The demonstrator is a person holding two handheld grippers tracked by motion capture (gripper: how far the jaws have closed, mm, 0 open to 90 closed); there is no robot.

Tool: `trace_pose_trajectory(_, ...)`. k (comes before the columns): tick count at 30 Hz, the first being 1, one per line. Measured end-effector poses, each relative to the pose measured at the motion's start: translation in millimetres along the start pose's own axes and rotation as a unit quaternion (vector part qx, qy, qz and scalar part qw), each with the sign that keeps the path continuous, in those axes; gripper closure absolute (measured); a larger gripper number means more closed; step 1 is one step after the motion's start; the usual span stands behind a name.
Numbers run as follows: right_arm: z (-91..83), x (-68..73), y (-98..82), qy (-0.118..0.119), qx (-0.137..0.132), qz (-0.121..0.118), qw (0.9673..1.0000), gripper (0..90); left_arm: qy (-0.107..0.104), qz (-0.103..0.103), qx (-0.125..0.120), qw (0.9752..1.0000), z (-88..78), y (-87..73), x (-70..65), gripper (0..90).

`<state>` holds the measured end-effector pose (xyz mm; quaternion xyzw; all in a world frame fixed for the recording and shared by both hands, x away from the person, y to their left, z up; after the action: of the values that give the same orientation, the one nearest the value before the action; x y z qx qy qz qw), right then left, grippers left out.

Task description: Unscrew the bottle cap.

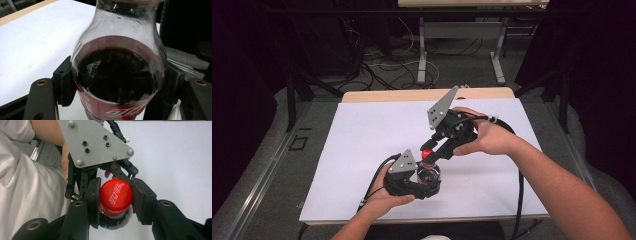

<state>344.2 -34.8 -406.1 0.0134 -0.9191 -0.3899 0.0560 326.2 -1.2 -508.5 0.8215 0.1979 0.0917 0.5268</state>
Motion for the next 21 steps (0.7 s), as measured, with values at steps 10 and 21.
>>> trace_pose_trajectory(10, -1.5, -4.5, -1.8, -0.059, -0.005, 0.012, 0.9982, 61.2, 0.013, -0.006, 0.005, 0.9999, 0.2, -1.8, 7.5, 30.3)
trace_pose_trajectory(21, -15.9, -14.1, -15.6, -0.127, -0.028, 0.052, 0.9901, 61.1, 0.036, -0.027, 0.0, 0.999, 5.2, -1.9, 28.6, 30.2)
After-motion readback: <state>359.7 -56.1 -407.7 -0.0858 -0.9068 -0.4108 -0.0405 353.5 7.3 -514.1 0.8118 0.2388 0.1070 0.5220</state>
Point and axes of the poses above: each handheld gripper's, and its own axes: z roughly forward along the jaws, y roughly out of its top, x roughly to its left, the point moved 10 cm from there along z, roughly forward along the jaws, and after that the axes turned 5 degrees about -x, right-handed, at the moved point
